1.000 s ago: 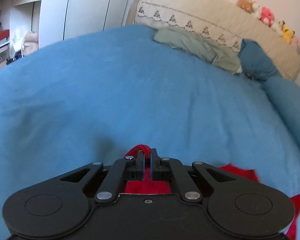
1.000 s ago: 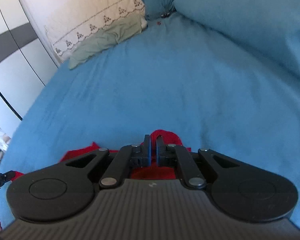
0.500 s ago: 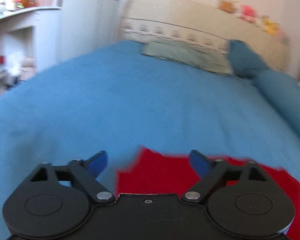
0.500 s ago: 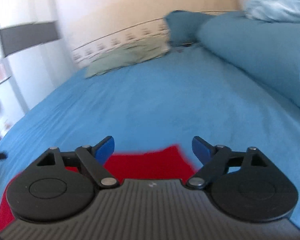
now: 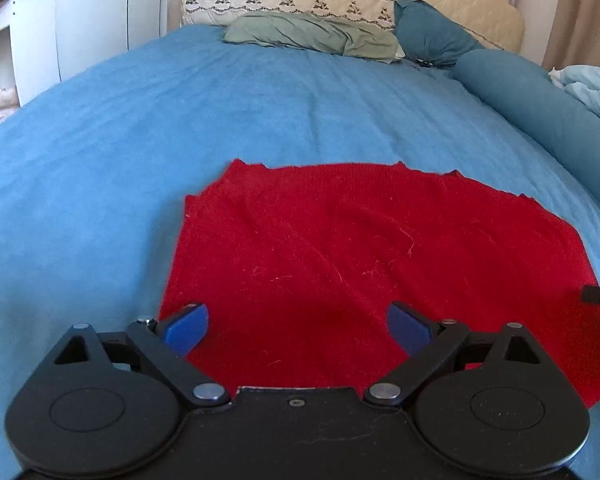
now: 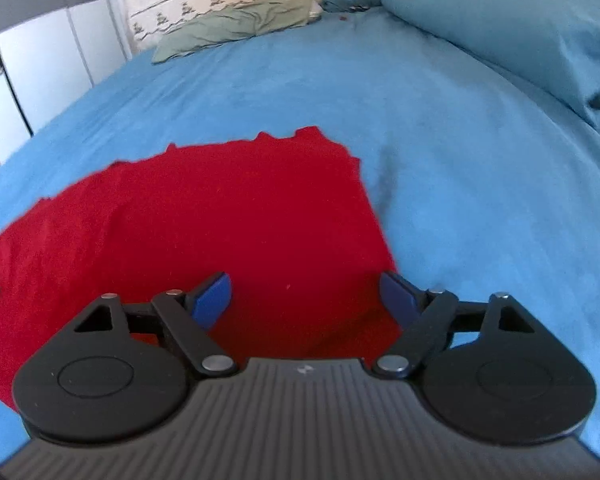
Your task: Fold small clothes
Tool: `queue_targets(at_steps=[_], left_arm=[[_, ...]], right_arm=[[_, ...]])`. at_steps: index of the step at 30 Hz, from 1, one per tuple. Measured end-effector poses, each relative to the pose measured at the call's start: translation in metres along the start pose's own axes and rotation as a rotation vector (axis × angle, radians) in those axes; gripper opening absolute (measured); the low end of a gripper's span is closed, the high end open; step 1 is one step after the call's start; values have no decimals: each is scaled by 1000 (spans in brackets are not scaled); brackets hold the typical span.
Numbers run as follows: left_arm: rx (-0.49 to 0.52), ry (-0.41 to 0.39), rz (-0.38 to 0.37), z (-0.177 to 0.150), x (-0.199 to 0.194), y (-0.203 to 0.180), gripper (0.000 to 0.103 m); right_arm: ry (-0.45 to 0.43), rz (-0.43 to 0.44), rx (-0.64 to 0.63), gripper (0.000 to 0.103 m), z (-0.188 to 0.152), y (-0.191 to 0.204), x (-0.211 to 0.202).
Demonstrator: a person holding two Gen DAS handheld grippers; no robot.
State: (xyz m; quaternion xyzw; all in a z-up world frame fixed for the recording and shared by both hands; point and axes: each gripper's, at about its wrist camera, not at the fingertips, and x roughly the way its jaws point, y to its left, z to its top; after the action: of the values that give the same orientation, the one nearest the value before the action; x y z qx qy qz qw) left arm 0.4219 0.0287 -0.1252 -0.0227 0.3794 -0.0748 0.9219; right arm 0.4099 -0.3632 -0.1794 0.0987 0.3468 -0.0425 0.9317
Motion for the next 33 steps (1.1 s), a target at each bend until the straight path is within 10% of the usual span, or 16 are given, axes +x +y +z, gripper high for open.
queue_targets(at_steps=[12,22,33], left_arm=[[70,-124,-3,9,-107,-24,103],[18,-3,-52,-14,-70,-57,103],[-43,69,-57,-8,-8,-73,103]], right_arm=[[-48,55,-47,98,36,-12,-126],[86,59,181,98,-49,-2,-107],[-126,62,494,79,-72,-18,-61]])
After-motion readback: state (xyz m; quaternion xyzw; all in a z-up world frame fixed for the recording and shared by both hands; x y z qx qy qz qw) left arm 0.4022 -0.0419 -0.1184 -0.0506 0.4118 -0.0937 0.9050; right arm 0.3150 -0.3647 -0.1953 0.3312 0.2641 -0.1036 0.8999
